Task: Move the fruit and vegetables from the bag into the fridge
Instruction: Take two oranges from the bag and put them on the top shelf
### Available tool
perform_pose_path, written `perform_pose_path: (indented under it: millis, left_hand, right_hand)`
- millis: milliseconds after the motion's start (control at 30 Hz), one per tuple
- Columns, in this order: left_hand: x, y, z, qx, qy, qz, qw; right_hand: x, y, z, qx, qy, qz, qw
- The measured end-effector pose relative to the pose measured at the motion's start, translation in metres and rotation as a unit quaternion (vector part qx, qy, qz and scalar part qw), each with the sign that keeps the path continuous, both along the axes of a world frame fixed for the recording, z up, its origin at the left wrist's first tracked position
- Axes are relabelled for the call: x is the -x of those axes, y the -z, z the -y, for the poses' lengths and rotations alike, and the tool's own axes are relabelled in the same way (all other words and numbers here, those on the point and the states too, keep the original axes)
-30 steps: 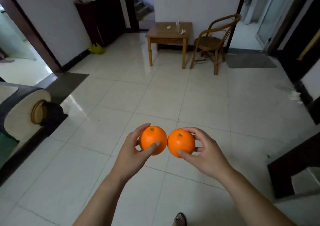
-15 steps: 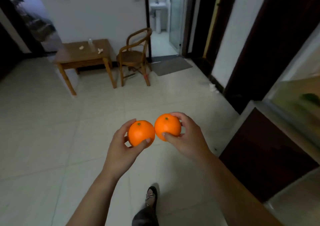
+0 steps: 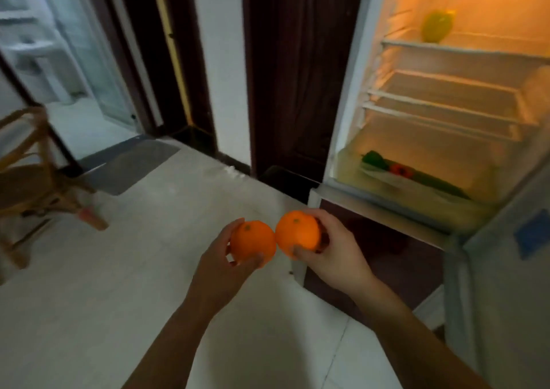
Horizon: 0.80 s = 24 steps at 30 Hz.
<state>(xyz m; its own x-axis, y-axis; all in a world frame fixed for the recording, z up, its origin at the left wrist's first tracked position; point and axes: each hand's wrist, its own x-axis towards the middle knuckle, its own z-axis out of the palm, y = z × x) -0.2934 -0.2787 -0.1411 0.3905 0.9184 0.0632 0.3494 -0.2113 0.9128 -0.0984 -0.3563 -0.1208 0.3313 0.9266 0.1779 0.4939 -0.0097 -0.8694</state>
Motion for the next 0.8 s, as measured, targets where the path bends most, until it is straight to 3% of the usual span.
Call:
perform_pose_path:
  millis: [167, 567, 800]
  left_hand:
    - [-0.065, 0.001, -0.037, 0.013, 0.111, -0.011, 0.994]
    - [-0.239, 0.004, -0.15, 0.004, 0.236, -0.02, 0.971]
    - [-0.39, -0.033, -0.21, -0.051, 0.281, 0.028, 0.958]
  right_hand:
    - [-0.048, 0.009, 0.005, 0.0, 0.099, 0.014, 0.995]
    - [-0.187, 0.03, -0.072, -0.025, 0.226, 0.013, 0.974]
    - [-0.322, -0.003, -0.123, -0.105, 0.332, 0.103, 0.932]
